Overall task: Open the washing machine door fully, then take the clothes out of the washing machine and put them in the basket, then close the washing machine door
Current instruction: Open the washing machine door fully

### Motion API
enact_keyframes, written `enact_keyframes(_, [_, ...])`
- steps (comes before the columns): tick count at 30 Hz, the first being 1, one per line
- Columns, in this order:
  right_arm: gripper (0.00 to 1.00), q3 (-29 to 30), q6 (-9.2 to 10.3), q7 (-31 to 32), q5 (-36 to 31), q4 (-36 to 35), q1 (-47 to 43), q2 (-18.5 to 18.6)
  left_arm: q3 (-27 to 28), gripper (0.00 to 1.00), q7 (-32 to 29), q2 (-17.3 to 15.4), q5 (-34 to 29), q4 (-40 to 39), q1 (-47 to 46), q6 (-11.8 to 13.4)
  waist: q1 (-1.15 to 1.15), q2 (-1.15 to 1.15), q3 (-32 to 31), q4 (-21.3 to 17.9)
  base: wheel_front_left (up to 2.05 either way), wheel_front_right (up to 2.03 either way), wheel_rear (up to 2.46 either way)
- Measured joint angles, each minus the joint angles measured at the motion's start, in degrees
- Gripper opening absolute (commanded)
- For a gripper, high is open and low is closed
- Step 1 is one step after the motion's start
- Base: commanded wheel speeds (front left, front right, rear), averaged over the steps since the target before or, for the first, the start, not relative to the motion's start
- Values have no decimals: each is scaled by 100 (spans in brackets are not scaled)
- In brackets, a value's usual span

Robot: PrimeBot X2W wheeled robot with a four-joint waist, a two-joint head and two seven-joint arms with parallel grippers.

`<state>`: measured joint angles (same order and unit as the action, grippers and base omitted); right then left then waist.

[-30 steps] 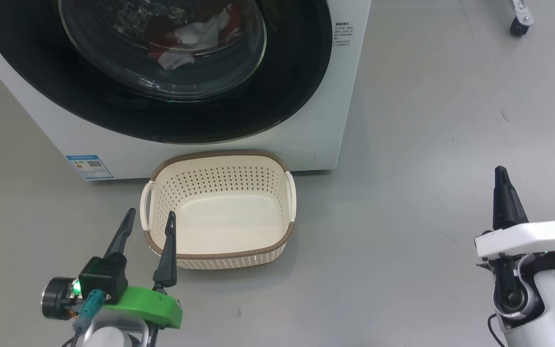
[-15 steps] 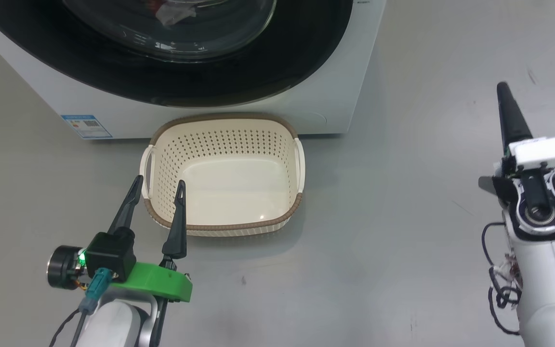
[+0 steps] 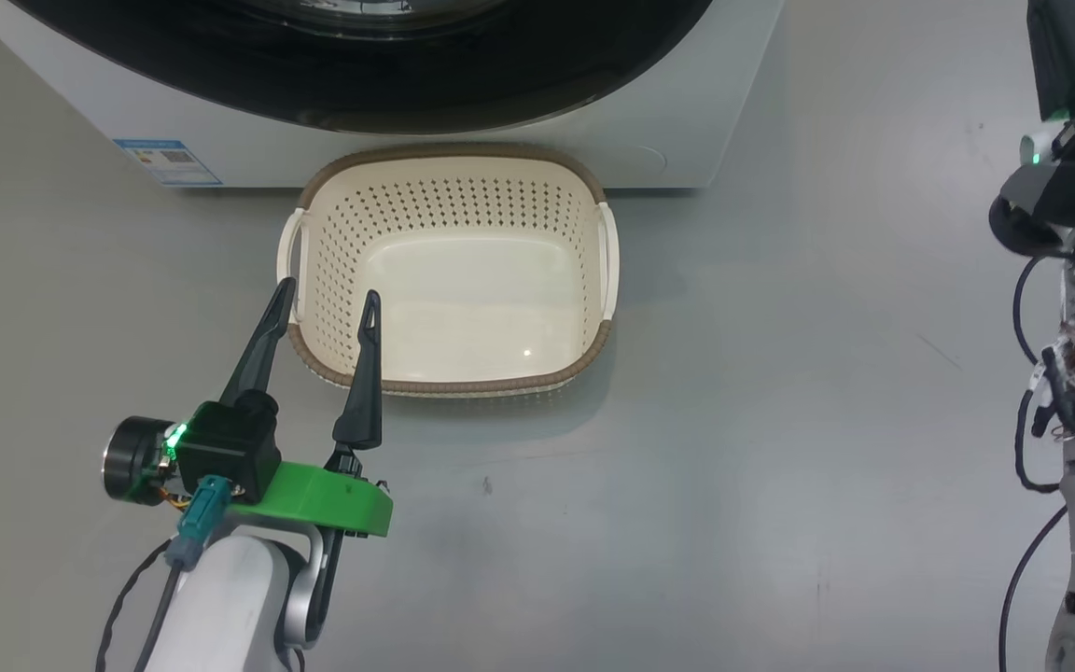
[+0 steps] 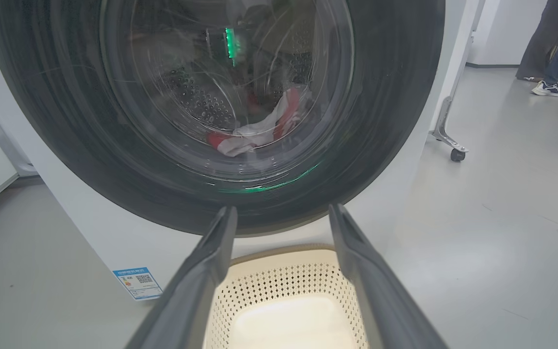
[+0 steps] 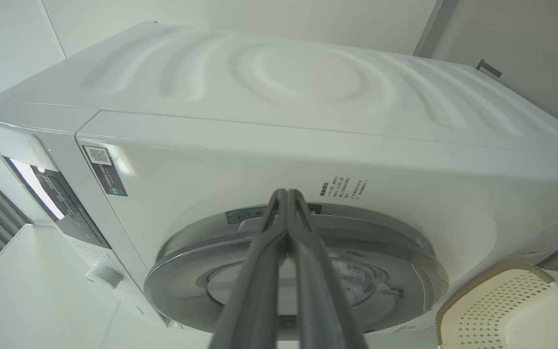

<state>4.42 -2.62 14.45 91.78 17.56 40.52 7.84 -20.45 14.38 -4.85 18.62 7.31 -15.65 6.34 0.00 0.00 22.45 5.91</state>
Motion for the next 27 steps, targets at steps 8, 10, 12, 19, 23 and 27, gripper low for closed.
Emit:
enact_keyframes(8, [0, -144, 238, 604, 175, 77, 772, 249, -87, 100, 7, 97, -9, -8, -232, -1, 0, 0, 299, 182, 0, 0, 0])
enact_keyframes(10, [0, -240, 289, 748, 180, 97, 964, 299, -94, 100, 7, 113, -9, -14, -270, -1, 0, 0, 367, 227, 0, 0, 0])
enact_keyframes(12, [0, -336, 337, 892, 179, 120, 1150, 369, -107, 100, 7, 136, -9, -11, -300, -1, 0, 0, 434, 271, 0, 0, 0])
enact_keyframes(19, [0, -626, 482, 1351, 146, 203, 1702, 517, -148, 100, 7, 199, -9, 0, -401, -3, 0, 0, 612, 441, 0, 0, 0])
enact_keyframes(23, [0, -744, 527, 1508, 51, 320, 1948, 625, -162, 100, 7, 218, -9, 2, -471, -10, 0, 0, 687, 535, 0, 0, 0])
enact_keyframes(27, [0, -765, 582, 1585, 34, 492, 2088, 671, -189, 100, 7, 235, -9, 10, -497, -11, 0, 0, 720, 639, 0, 0, 0])
